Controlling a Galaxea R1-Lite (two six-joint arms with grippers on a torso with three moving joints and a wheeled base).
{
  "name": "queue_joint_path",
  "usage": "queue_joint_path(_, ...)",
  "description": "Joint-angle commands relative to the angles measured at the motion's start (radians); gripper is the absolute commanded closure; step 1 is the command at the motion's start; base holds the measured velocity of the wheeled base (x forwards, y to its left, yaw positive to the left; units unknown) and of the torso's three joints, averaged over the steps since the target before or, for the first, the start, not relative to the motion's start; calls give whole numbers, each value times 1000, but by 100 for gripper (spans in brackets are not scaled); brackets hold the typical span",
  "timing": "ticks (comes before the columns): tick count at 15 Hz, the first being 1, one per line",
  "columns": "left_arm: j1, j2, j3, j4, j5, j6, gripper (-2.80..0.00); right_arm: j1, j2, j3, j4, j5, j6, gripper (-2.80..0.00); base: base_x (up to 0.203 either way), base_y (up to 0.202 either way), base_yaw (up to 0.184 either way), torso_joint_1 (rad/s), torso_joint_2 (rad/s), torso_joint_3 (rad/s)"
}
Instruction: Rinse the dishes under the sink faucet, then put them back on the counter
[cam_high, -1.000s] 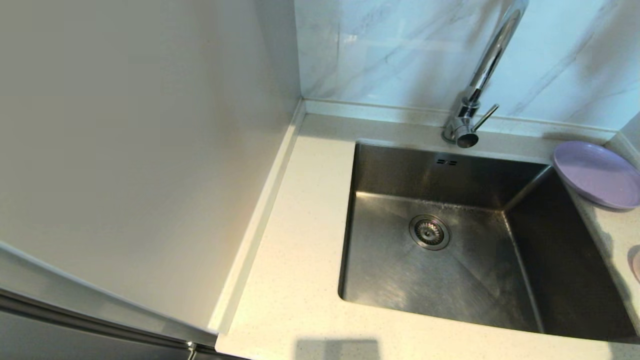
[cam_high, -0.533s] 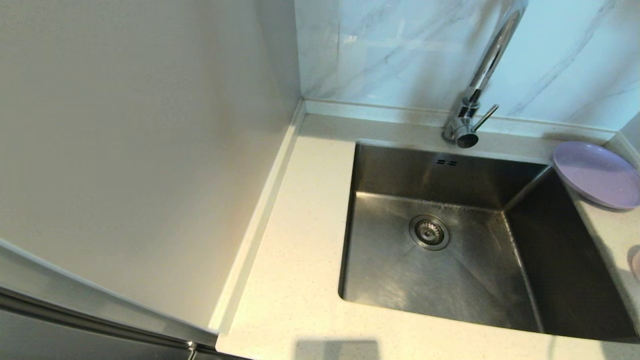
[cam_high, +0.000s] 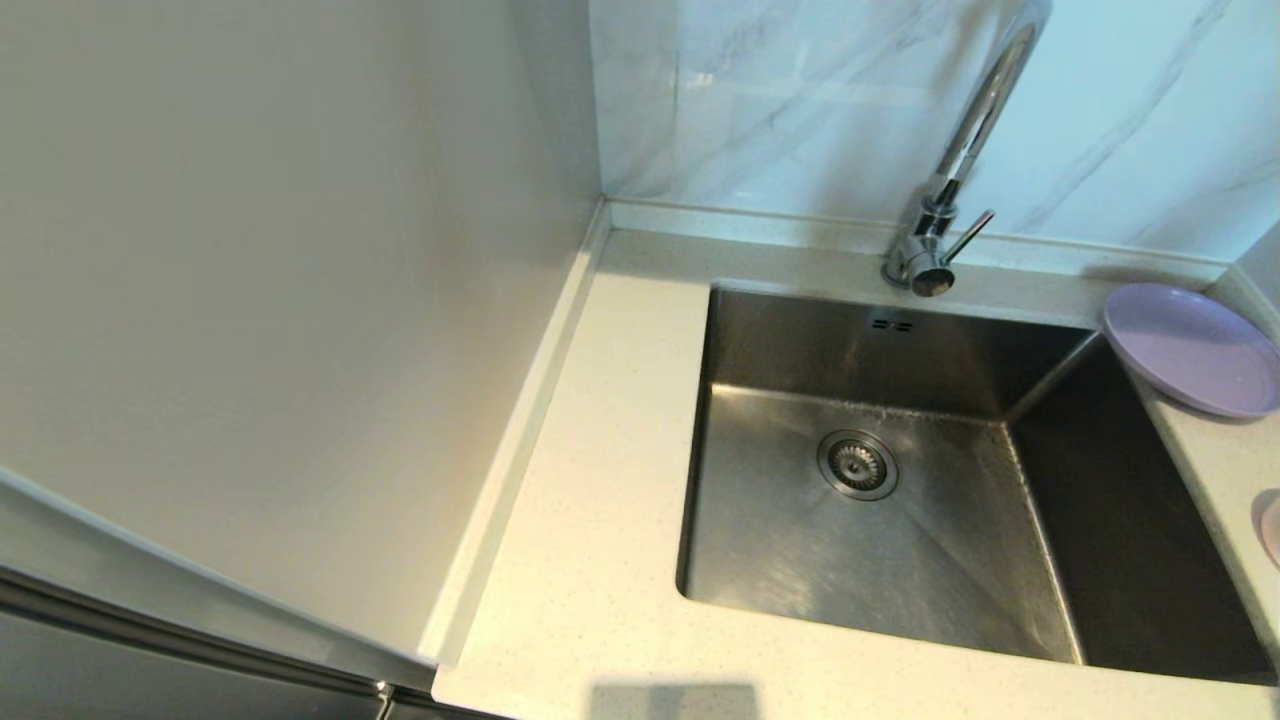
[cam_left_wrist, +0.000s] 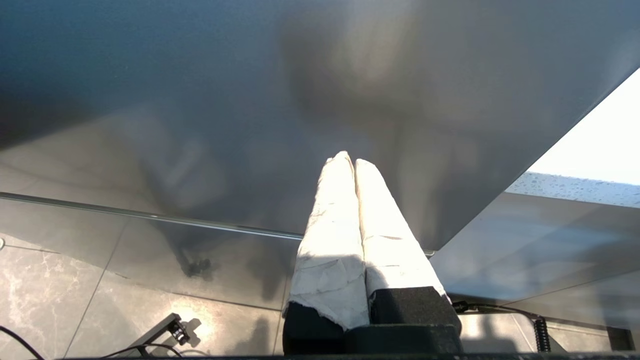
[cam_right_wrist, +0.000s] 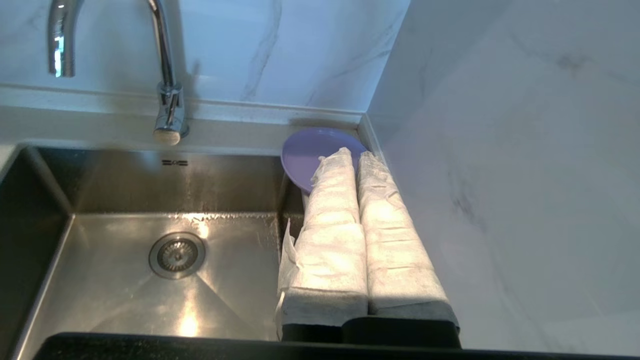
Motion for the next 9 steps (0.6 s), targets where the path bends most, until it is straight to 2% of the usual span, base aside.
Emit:
queue_joint_path(1, 0, 0, 0, 0, 0, 0, 0, 32, -143, -4, 93, -4, -8, 0, 0, 0, 0, 0, 0, 0)
queue_joint_path(3, 0, 0, 0, 0, 0, 0, 0, 54, -182, -11, 180, -25, -7, 0, 0, 0, 0, 0, 0, 0)
queue_joint_path(5, 0, 0, 0, 0, 0, 0, 0, 68, -183, -13, 183, -57, -4, 0, 0, 0, 0, 0, 0, 0)
queue_joint_path(9, 0, 0, 0, 0, 0, 0, 0, 116, -232, 24, 206, -59, -9, 0, 0, 0, 0, 0, 0, 0)
